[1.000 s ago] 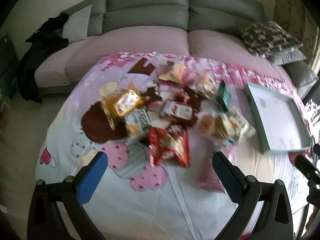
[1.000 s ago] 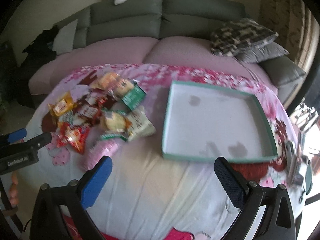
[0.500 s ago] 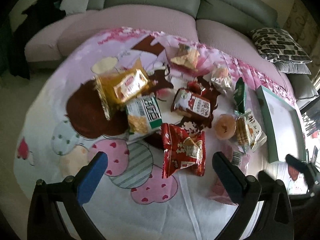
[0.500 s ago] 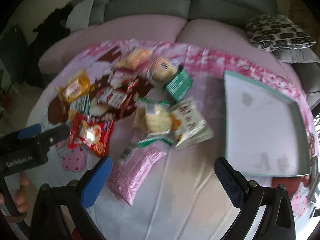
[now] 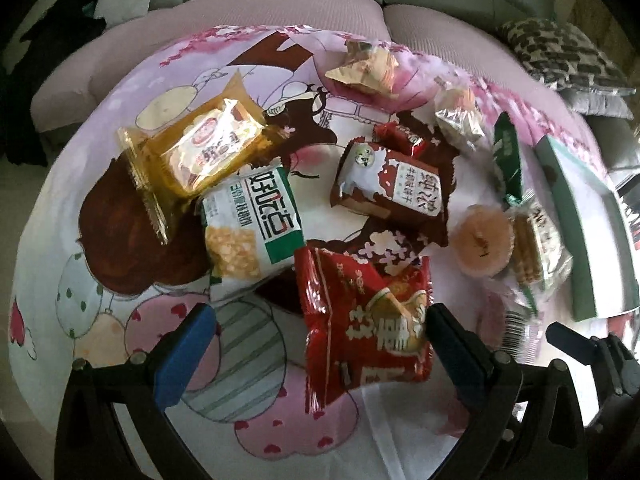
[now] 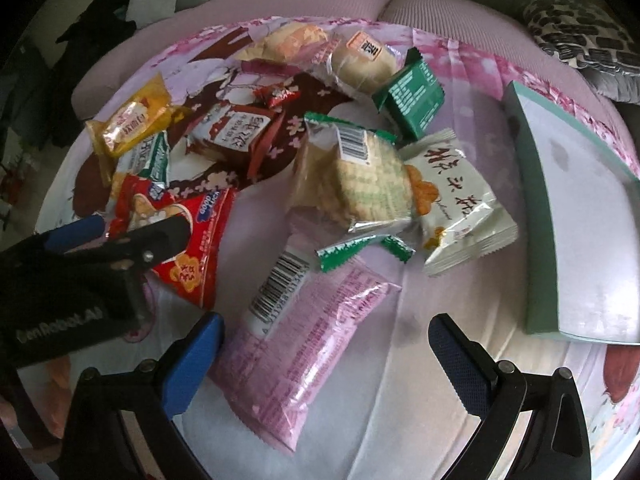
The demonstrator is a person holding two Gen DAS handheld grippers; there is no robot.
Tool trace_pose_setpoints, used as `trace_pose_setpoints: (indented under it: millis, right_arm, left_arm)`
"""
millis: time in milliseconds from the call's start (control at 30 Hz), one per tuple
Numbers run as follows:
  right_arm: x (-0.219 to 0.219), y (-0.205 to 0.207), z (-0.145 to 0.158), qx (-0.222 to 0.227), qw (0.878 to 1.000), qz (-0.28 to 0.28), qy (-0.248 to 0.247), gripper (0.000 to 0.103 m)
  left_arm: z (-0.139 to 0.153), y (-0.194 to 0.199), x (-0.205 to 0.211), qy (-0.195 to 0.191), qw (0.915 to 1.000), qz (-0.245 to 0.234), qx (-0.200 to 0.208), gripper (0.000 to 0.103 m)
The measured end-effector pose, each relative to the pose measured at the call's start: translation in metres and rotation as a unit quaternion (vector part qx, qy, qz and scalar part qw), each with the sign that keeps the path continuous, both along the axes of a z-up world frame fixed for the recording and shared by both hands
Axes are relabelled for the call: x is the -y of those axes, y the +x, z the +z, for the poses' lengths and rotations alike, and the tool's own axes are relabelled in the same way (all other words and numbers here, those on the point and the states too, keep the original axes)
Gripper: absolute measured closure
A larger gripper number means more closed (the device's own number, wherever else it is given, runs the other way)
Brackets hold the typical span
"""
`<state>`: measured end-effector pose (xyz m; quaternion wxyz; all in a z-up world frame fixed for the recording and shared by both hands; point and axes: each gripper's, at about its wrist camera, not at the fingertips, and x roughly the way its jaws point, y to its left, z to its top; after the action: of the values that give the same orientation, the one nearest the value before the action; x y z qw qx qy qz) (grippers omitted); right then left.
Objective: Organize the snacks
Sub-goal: 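Grasp the red snack pack with the left tool while the right tool grasps the pink pack, then carry both packs over the tray and open both tools to release them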
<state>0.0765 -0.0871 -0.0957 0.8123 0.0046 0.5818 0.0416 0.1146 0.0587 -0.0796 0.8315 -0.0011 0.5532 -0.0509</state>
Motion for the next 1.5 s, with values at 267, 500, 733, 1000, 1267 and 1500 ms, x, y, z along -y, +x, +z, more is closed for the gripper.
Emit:
trace_pose_setpoints:
  millis: [267, 500, 733, 1000, 1267, 1500]
  right_arm:
    - [-0.001, -0.001, -0.003, 0.009, 1.0, -0.012, -0.003, 0.023]
    - [0.008, -0.007, 0.004, 0.015, 0.999, -0.02, 0.025, 0.057]
    - [0.02, -0.013, 0.011, 0.015, 0.998, -0.034, 0.049, 0.061]
    - [0.029, -0.02, 0.029, 0.031, 0.997, -0.043, 0.064, 0.062]
    - [0.05, -0.037, 0.067, 0.065, 0.993, -0.058, 0.085, 0.062]
    - [0.092, -0.032, 0.095, 0.098, 0.987, -0.101, 0.082, 0.062]
  left_arm:
    - [-0.004, 0.002, 0.007, 0.018, 0.9998, -0.001, 0.005, 0.0]
    - [-0.002, -0.004, 0.012, 0.005, 0.9999, -0.01, 0.005, 0.019]
    - [0.0, -0.01, 0.022, -0.012, 0.9996, -0.026, -0.003, 0.047]
    - [0.015, -0.023, 0.03, -0.011, 0.9996, -0.024, 0.001, 0.049]
    - [0.052, -0.03, 0.032, -0.019, 0.999, -0.033, 0.025, 0.049]
    - [0.089, -0.027, 0.059, -0.025, 0.9964, -0.061, 0.054, 0.049]
